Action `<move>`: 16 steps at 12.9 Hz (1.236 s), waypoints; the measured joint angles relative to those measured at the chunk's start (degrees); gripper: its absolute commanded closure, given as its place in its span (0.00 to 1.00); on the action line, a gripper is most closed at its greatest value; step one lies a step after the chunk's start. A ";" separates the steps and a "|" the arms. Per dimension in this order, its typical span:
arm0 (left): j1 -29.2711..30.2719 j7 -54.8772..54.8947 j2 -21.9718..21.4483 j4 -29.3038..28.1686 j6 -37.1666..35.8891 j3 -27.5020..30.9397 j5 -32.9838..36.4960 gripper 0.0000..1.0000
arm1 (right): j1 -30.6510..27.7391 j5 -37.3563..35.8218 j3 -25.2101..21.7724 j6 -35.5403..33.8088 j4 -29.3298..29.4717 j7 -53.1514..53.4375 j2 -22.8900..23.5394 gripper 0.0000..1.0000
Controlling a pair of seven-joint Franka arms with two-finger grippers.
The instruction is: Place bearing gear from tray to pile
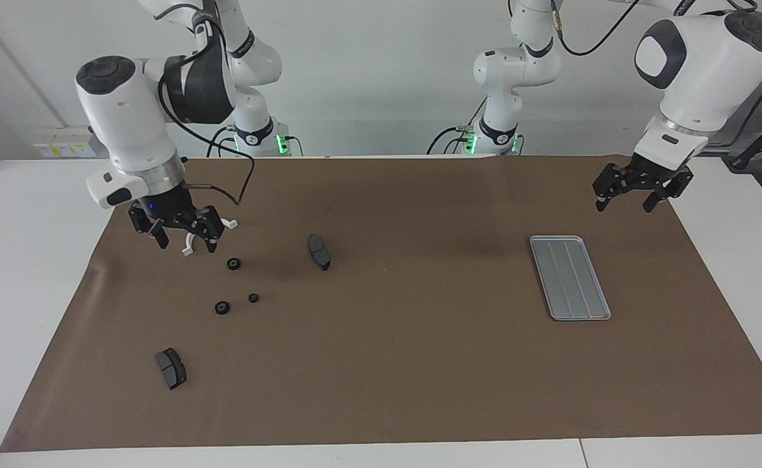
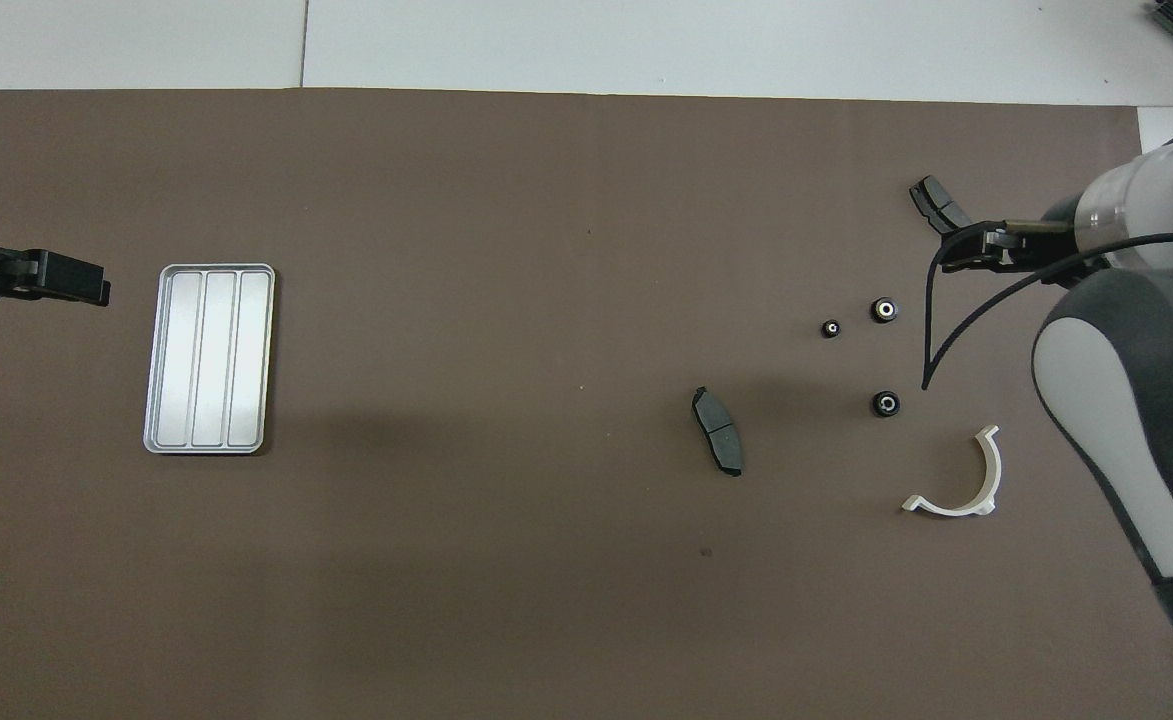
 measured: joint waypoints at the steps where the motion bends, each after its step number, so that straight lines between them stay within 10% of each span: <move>1: 0.00 0.00 0.00 0.00 0.00 0.00 0.00 0.00 | -0.18 -0.01 -0.17 -3.03 0.37 0.00 -1.65 0.00; 6: 0.00 0.00 0.00 0.00 0.00 0.00 0.00 0.00 | -1.97 -0.02 -0.54 -19.30 8.24 -2.02 -4.83 0.00; 16: 0.00 0.00 -0.01 0.00 0.00 0.01 0.00 0.00 | -2.63 -0.02 -0.47 -23.44 8.70 -3.89 -5.86 0.00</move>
